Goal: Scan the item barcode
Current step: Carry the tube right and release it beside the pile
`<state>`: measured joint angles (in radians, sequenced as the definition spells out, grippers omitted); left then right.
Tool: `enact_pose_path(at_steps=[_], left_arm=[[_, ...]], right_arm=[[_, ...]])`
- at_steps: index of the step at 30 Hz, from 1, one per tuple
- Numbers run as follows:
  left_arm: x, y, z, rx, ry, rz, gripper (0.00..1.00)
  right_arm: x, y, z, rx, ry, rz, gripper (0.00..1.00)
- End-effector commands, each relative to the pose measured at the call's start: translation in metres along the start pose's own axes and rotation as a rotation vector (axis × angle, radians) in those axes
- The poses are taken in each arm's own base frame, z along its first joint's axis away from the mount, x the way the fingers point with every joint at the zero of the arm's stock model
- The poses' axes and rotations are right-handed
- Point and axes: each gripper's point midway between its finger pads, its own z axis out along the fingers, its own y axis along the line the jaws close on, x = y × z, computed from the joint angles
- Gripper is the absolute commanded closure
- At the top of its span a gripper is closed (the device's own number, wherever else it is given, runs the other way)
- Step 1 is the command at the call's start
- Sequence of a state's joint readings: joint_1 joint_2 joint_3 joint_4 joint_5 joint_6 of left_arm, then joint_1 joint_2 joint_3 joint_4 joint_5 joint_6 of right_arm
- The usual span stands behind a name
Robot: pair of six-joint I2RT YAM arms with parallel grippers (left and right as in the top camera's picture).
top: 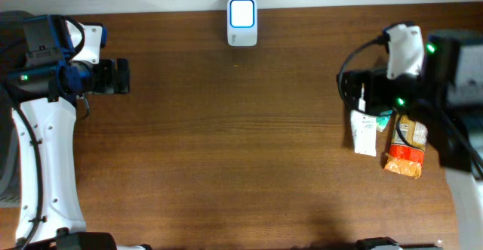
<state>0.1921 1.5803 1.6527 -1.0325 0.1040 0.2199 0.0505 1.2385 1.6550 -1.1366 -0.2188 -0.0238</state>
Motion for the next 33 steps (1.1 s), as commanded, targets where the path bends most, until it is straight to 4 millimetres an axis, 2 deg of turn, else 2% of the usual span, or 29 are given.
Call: enact_pose_path(at_steps=[1,5,10,13,15,18,21,23,26,28,33], left_arm=[[-0.002,0.0,-0.005,0.0,-0.014,0.014,0.01],[-0.002,0.0,-0.005,0.0,-0.014,0.014,0.01],[-0.002,0.0,-0.005,0.0,-0.014,0.014,0.01],[-0.002,0.0,-0.005,0.0,-0.014,0.014,0.01],[-0.002,0.0,-0.005,0.0,-0.014,0.014,0.01],[-0.002,0.0,-0.005,0.0,-0.014,0.014,0.01],[-0.002,0.0,-0.005,0.0,-0.014,0.014,0.01],[-0.002,0.0,-0.005,0.0,-0.014,0.014,0.01],[-0.002,0.0,-0.005,0.0,-0.014,0.014,0.01],[-0.002,0.0,-0.005,0.0,-0.014,0.014,0.01],[-0.002,0.0,-0.005,0.0,-0.014,0.014,0.01]], right_arm=[[-0.003,0.011,-0.019,-0.037,-0.051,-0.016,0.01],[-0.003,0.011,-0.018,-0.037,-0.048,-0.015,0.01],[-0.002,0.001,0.004,-0.009,-0.012,-0.006,0.01],[-0.022,-0.005,0.01,0.024,-0.223,-0.051,0.01],[-0.019,-0.005,0.002,0.035,-0.417,-0.09,0.01],[0.004,-0.008,-0.016,0.076,-0.625,-0.121,0.01],[0.048,-0.012,-0.032,0.117,-0.787,-0.139,0.02],[0.069,-0.011,-0.036,0.122,-0.843,-0.148,0.01],[0.102,-0.011,-0.028,0.122,-0.909,-0.162,0.02],[0.116,-0.012,-0.021,0.118,-0.947,-0.171,0.02],[0.127,-0.009,-0.007,0.089,-1.02,-0.193,0.01]])
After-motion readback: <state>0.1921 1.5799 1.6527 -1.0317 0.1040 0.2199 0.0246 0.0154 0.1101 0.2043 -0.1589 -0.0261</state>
